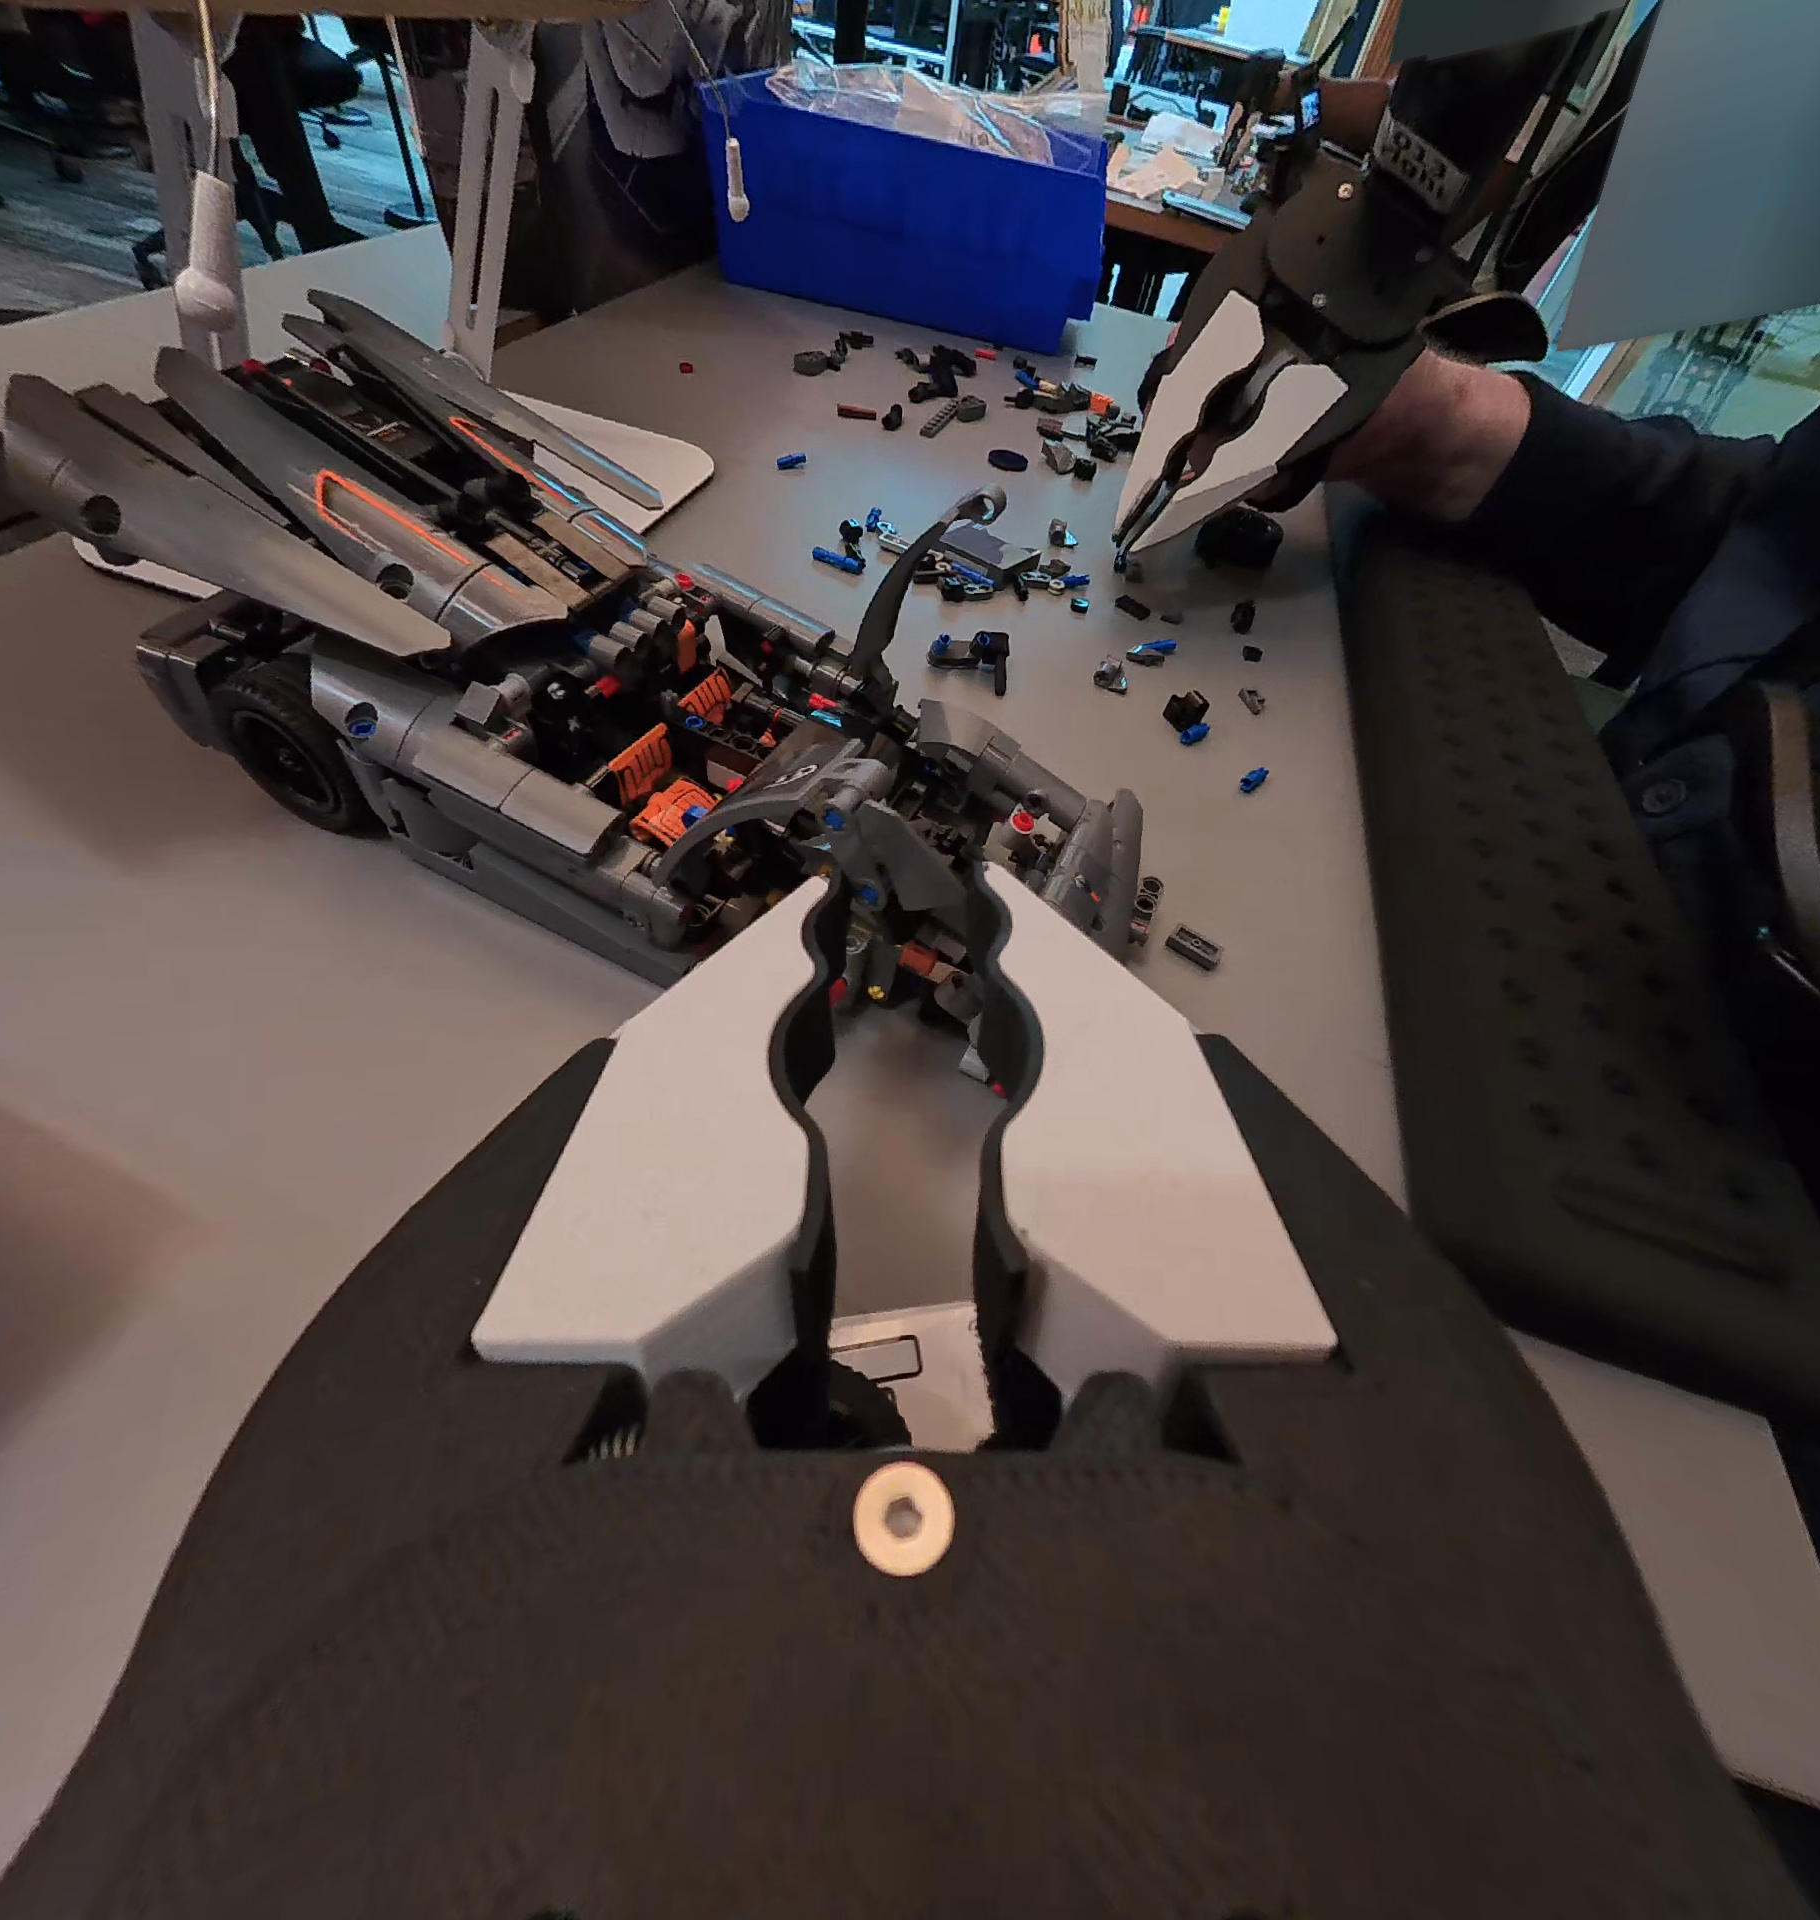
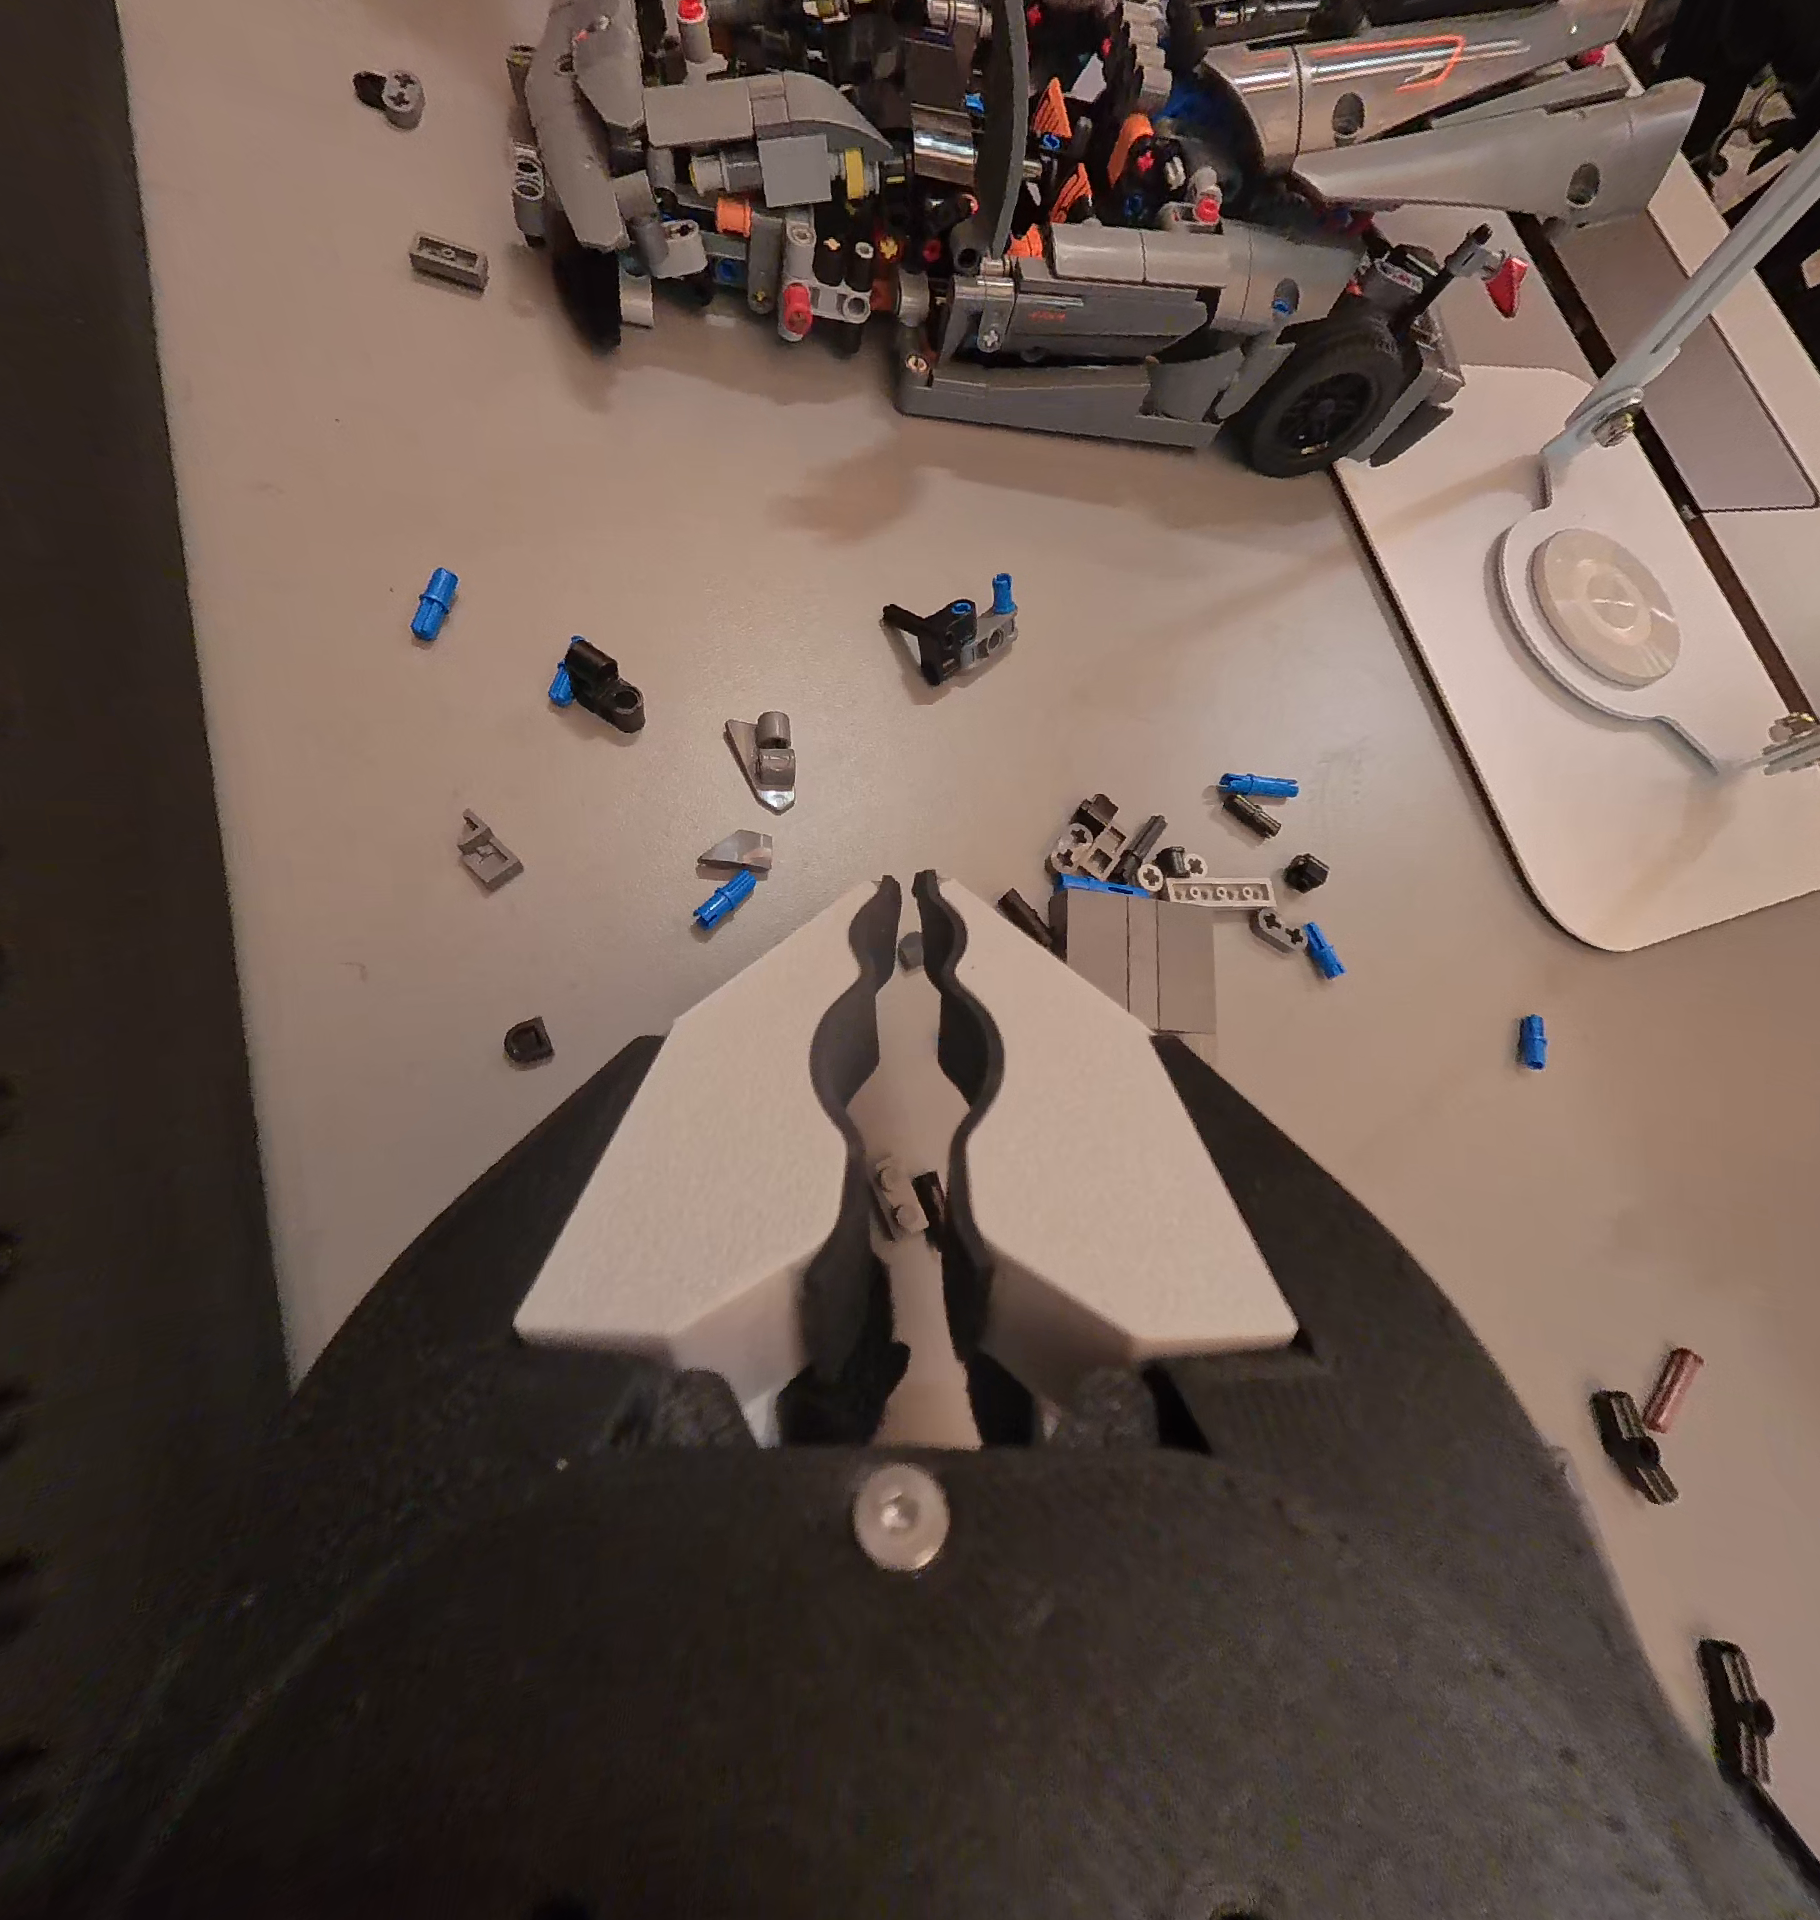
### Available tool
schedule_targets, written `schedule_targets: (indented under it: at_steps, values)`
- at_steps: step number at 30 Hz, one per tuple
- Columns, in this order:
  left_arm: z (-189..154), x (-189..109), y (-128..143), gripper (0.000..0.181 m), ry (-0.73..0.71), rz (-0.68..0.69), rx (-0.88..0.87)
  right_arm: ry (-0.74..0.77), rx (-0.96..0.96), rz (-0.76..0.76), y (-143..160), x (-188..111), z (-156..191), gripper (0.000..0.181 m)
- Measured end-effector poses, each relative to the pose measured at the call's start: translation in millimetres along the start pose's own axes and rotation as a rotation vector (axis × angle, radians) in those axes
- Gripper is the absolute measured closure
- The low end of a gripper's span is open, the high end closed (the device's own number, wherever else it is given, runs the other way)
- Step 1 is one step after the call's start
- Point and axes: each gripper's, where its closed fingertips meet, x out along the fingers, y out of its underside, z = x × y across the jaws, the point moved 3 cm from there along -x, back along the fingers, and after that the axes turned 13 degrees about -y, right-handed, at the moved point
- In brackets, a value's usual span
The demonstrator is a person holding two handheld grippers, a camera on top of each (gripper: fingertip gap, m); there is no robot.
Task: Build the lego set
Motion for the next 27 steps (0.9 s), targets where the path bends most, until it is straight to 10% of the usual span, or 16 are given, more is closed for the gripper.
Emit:
schedule_targets:
  at_steps: [12, 27]
  values:
    - [-1.2, 3.4, 0.7, 0.143, -0.11, -0.005, 0.189, 0.0, -0.001, 0.002, 0.2, 0.1, 0.2, 0.18]
    - [0.6, 2.0, -0.1, 0.162, -0.124, 0.002, 0.183, -0.001, -0.003, 0.008, 0.8, 0.9, 0.5, 0.18]
